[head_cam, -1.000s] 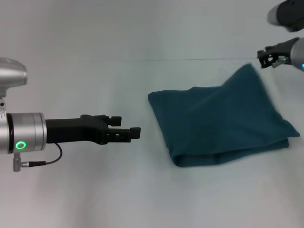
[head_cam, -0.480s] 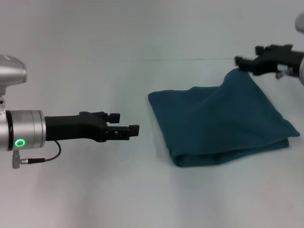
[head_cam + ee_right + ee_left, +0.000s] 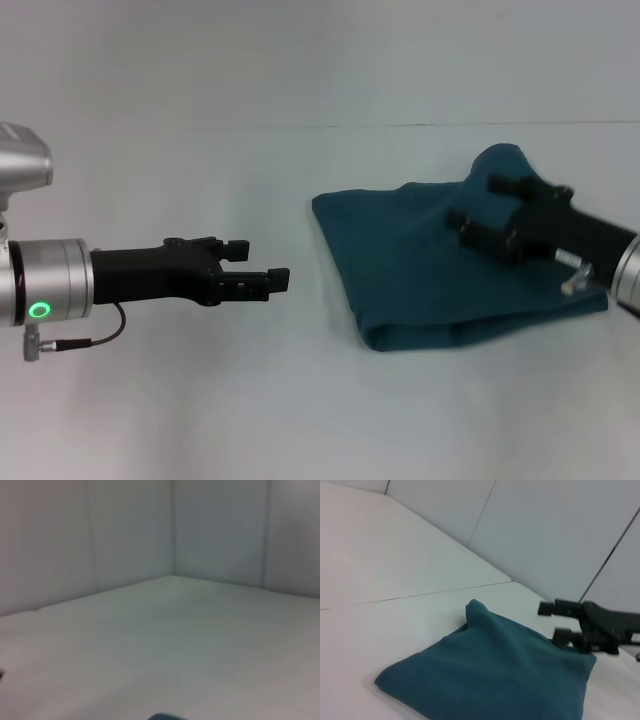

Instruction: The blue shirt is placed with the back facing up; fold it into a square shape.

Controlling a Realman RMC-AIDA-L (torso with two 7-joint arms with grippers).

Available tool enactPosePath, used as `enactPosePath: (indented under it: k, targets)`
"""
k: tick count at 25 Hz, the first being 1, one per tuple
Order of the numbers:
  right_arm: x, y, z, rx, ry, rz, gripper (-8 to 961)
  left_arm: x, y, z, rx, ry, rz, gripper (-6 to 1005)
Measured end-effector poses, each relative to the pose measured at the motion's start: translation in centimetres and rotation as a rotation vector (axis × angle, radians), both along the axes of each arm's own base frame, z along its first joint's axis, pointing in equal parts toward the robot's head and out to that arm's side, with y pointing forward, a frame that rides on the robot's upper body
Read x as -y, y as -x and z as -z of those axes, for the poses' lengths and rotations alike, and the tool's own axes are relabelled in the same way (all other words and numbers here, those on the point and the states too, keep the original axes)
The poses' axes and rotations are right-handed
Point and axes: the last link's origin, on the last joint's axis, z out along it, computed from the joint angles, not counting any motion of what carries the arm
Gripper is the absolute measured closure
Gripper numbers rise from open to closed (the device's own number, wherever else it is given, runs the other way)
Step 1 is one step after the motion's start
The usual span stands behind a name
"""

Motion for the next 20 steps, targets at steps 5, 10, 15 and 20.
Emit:
enactPosePath:
  k: [5, 10, 15, 20]
  targets:
    - [1.8, -0.4, 2.0, 0.009, 0.012, -0.112, 156, 0.0, 0.0, 0.1, 0.003, 0.002, 0.0, 81]
    - [2.0, -0.7, 2.8, 0.018, 0.035, -0.117, 255, 0.0, -0.1, 0.1, 0.003, 0.005, 0.0, 81]
    - [1.6, -1.4, 3.5, 0.081, 0.062, -0.086, 466, 0.0, -0.1, 0.2, 0.004, 0.004, 0.002, 81]
    - [1.4, -1.6, 4.0, 0.117, 0.093, -0.07, 715, 0.0, -0.2, 0.2, 0.003, 0.006, 0.004, 81]
